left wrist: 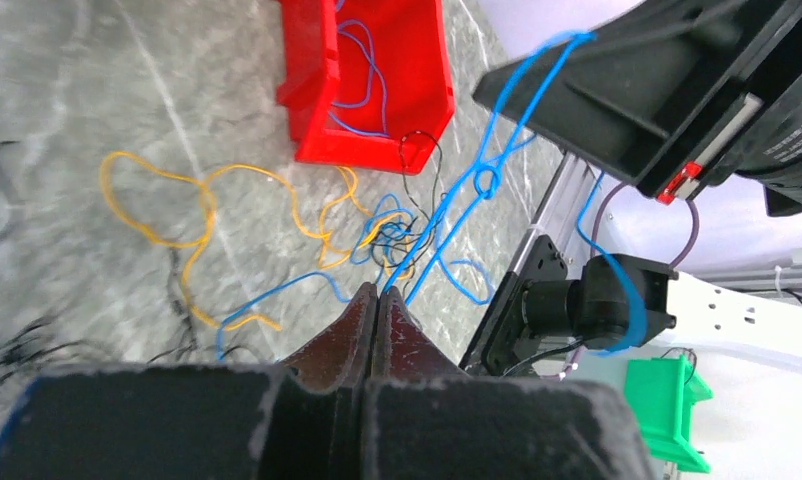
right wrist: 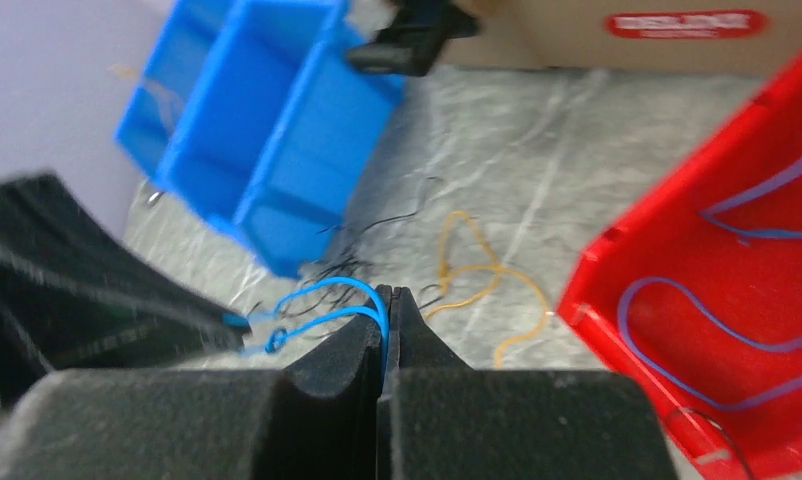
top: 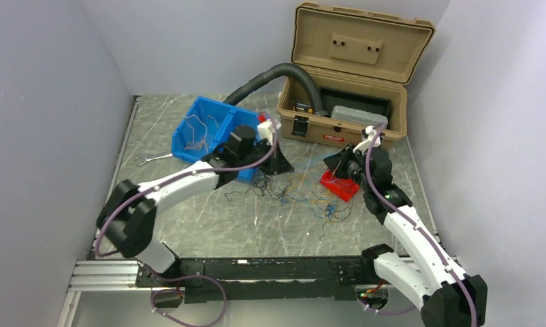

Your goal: Untangle the cables

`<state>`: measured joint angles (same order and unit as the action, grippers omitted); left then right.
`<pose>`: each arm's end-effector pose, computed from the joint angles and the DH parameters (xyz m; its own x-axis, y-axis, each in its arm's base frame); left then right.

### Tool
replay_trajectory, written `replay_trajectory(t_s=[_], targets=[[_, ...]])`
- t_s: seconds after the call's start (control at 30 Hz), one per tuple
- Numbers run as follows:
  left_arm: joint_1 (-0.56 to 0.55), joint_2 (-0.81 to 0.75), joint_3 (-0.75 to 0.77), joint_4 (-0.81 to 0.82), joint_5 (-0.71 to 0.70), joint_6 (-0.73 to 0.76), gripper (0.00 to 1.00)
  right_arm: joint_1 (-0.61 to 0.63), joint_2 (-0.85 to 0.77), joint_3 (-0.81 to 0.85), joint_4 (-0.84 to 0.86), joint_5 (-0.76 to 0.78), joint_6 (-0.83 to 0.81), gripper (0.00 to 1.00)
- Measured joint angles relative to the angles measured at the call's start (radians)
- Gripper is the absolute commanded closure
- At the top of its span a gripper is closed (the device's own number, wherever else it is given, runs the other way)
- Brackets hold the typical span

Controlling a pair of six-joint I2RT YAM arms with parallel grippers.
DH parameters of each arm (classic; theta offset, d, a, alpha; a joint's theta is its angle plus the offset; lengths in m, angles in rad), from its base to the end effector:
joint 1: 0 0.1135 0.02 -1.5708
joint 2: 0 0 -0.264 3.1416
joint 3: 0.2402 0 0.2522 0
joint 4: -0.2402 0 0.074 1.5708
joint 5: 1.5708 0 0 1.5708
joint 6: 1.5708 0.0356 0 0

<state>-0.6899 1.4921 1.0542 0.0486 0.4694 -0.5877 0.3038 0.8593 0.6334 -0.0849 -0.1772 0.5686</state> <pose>0.2554 -0.2316 0.2870 -0.7373 -0.0327 -0.6748 0.5787 0.4847 -0.6558 0.1924 0.0669 0.2837 -0.4907 0.4016 -0.7733 -0.2259 0.7984 0.5581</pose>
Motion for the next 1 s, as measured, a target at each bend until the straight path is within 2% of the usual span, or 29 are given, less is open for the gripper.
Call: replay_trajectory(t_s=[0.1, 0.23, 0.47, 0.6, 0.7, 0.77, 1.0], targets=[[-0.069, 0.121, -0.003, 0.129, -0.023, -0.054, 1.0, -0.028, 0.026, -0.003, -0.031, 0.108, 0.032, 1.0], [-0.123, 0.282, 0.049, 0.222, -0.043, -0.092, 1.0, -0.036, 0.079, -0.005, -0.053, 0.255, 0.042, 1.0], [-0.158, 0.491, 0.274, 0.219, -0.096, -0.084, 1.0, -0.078, 0.198, -0.014, 0.028, 0.519, 0.036, 1.0], [-0.184, 0.583, 0.394, 0.204, -0.121, -0.07, 1.0, -0.093, 0.301, -0.013, 0.123, 0.677, 0.024, 1.0], [-0.206, 0.642, 0.462, 0.17, -0.139, -0.054, 1.0, -0.109, 0.405, -0.002, 0.131, 0.756, 0.044, 1.0], [-0.217, 0.669, 0.486, 0.153, -0.15, -0.046, 0.94, -0.116, 0.473, 0.023, 0.109, 0.807, 0.076, 1.0], [-0.228, 0.689, 0.48, 0.111, -0.178, -0.007, 0.56, -0.137, 0.683, 0.192, -0.102, 0.921, 0.206, 1.0]])
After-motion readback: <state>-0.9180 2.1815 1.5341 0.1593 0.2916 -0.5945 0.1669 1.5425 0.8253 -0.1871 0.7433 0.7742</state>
